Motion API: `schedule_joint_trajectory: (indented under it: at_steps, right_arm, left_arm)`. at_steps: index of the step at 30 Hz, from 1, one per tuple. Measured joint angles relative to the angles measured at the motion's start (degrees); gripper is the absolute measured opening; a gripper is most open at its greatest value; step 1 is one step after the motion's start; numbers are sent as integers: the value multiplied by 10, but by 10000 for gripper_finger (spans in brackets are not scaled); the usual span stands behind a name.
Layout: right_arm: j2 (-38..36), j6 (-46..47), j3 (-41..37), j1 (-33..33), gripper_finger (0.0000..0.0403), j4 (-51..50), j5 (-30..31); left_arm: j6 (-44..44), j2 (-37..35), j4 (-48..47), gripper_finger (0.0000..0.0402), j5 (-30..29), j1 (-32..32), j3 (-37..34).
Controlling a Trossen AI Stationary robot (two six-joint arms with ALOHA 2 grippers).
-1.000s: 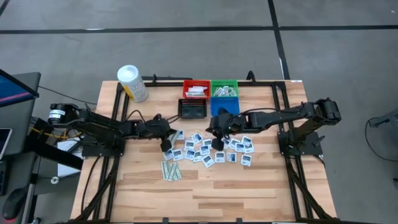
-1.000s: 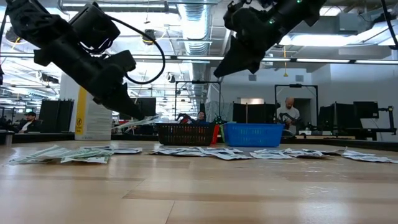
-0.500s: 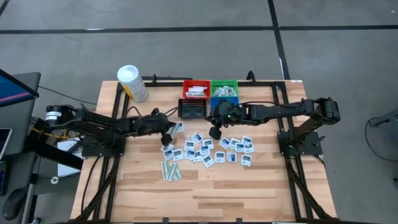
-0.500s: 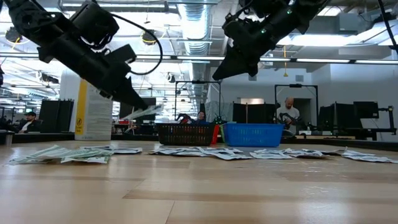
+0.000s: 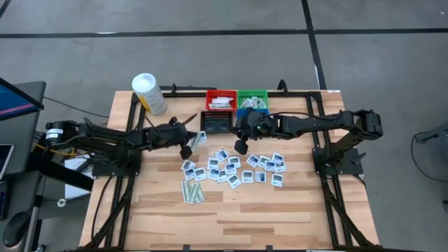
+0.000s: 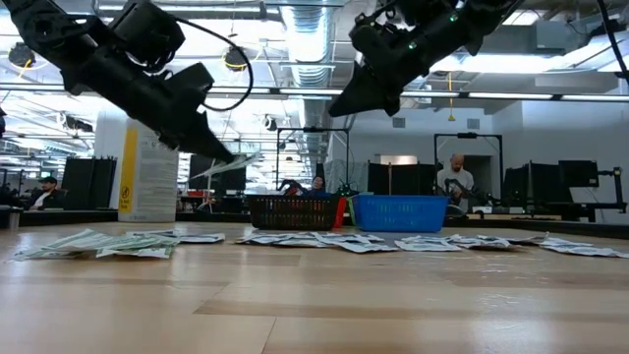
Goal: Pick & Place First Aid Supplies
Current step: Put the bandage into the red basket
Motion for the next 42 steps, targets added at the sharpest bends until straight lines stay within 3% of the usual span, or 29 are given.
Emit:
schedule_joint_trajectory:
  at_steps: [10,21,29,37,42]
  right_arm:
    - [0,1,0,4,6,5,-8]
    - [0,1,0,25,6,-1,-11]
    - [0,1,0,42,6,-1,-11]
    - [0,1,0,50,6,-2,-11]
    - [0,1,0,50,6,-2,-11]
  left_arm:
    - [-42,3,-67,7,70,0,0]
    - [63,63,-76,6,186,26,0]
    - [47,128,-38,11,188,25,0]
    - [45,136,-26,14,188,25,0]
    - [47,136,-25,41,165,25,0]
